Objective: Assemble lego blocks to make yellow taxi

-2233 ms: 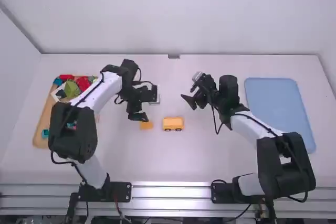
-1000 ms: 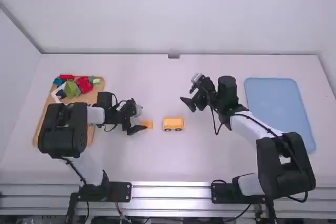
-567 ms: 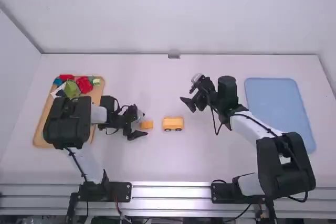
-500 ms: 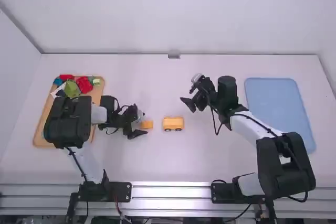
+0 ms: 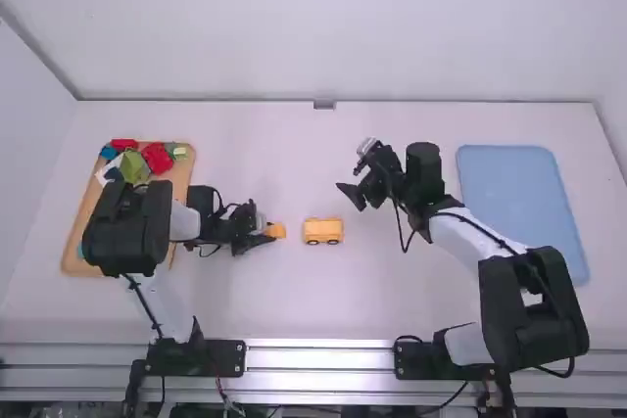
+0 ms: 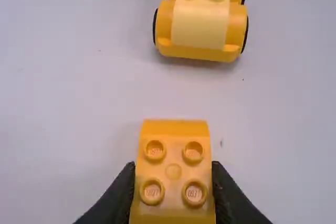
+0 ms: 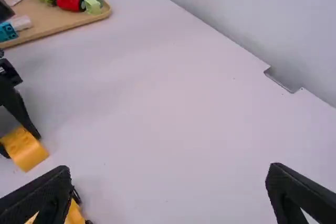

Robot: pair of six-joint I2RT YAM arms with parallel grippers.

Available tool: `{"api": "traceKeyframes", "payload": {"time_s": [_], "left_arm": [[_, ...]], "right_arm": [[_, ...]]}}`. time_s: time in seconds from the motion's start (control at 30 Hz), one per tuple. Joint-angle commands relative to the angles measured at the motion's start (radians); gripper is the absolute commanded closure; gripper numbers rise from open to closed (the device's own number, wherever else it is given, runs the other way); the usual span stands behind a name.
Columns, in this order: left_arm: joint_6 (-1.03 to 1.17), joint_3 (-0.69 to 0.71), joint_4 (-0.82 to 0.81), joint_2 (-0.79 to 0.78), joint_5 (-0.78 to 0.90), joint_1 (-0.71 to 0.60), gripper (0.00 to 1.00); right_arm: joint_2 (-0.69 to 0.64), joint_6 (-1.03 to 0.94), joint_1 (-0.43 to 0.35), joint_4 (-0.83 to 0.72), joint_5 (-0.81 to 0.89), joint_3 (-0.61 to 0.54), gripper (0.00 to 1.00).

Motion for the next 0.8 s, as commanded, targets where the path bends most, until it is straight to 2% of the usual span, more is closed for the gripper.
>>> {"api": "traceKeyframes", "payload": {"time_s": [0.0,0.23,0.37,0.53,0.63,0.77], "left_arm": [[0.0,-0.014,-0.007,0.015,-0.029,0.004,0.82],[-0.024,0.019,-0.017,0.01,-0.012,0.004,0.81],[-0.129,0.07,-0.105,-0.058,-0.012,-0.002,0.87],[-0.074,0.101,-0.239,-0.169,-0.01,-0.046,0.88],[-0.058,0.1,-0.272,-0.231,-0.011,-0.082,0.89],[-0.132,0.101,-0.264,-0.285,-0.033,-0.133,0.89]], "right_arm": [[-0.011,0.001,0.005,0.002,-0.005,0.006,0.01],[-0.011,-0.018,0.004,-0.02,-0.051,0.006,0.01],[-0.011,-0.221,-0.008,-0.117,-0.221,0.006,0.02],[0.0,-0.406,-0.029,-0.239,-0.339,-0.018,0.02],[0.025,-0.465,-0.027,-0.217,-0.379,-0.061,0.02],[0.089,-0.531,-0.003,-0.115,-0.402,-0.133,0.01]]}}
